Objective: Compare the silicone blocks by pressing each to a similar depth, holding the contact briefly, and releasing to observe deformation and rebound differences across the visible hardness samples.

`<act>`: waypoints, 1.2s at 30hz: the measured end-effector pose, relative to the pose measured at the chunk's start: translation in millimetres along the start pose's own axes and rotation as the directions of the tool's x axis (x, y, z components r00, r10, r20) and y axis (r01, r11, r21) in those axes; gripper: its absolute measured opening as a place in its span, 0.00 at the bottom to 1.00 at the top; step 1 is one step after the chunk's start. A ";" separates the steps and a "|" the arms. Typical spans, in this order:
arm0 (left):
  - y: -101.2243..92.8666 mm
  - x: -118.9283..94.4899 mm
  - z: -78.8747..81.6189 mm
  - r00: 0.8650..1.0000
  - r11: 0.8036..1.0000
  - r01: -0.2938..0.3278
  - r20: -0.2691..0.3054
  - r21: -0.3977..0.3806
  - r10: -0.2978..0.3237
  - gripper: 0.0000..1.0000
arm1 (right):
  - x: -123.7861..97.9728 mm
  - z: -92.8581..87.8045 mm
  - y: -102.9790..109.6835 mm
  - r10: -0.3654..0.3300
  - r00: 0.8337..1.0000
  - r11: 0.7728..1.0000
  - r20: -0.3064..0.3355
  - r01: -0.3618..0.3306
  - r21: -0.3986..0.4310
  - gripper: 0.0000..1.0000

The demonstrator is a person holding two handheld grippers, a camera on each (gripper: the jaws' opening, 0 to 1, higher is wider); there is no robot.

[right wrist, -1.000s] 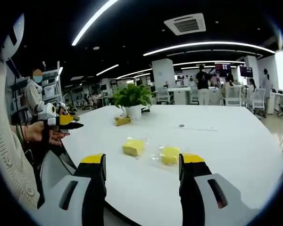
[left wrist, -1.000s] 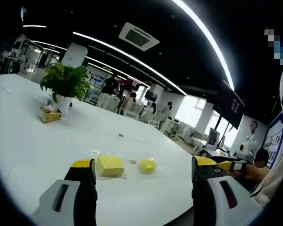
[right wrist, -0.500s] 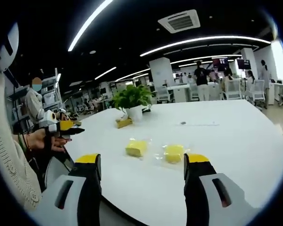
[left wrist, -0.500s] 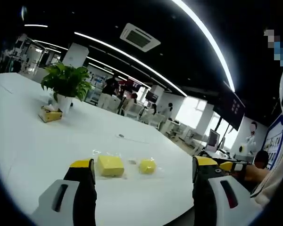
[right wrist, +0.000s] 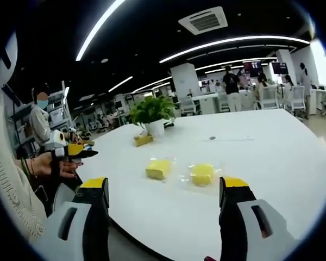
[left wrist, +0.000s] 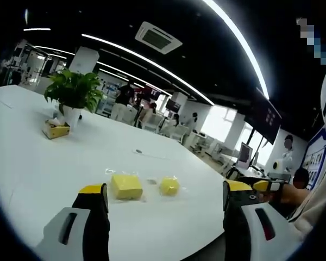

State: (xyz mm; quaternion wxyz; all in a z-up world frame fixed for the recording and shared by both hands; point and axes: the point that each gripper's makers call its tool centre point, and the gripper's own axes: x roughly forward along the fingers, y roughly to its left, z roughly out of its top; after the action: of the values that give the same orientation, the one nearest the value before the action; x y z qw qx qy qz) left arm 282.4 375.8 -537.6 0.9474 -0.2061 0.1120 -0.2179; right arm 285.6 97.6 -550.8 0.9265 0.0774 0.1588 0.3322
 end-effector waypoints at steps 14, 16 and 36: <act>10.2 16.8 5.6 1.000 0.999 0.004 -0.011 -0.033 -0.004 0.85 | 9.8 7.1 -0.9 -0.002 1.000 1.000 0.012 0.003 -0.022 0.75; 14.3 21.5 7.6 1.000 0.999 0.000 -0.016 -0.037 -0.001 0.85 | 12.5 6.9 -3.8 -0.004 1.000 1.000 0.010 0.005 -0.015 0.75; 95.9 104.6 21.0 0.999 0.970 -0.043 -0.015 -0.239 0.040 0.81 | 35.2 -6.2 -23.0 -0.012 0.996 1.000 -0.083 0.014 0.027 0.74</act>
State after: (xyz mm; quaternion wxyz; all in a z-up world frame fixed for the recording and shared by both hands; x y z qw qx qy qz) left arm 415.9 413.5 -573.8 0.9194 -0.3153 0.1466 -0.1840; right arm 322.7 102.8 -570.9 0.9202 0.0751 0.2020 0.3269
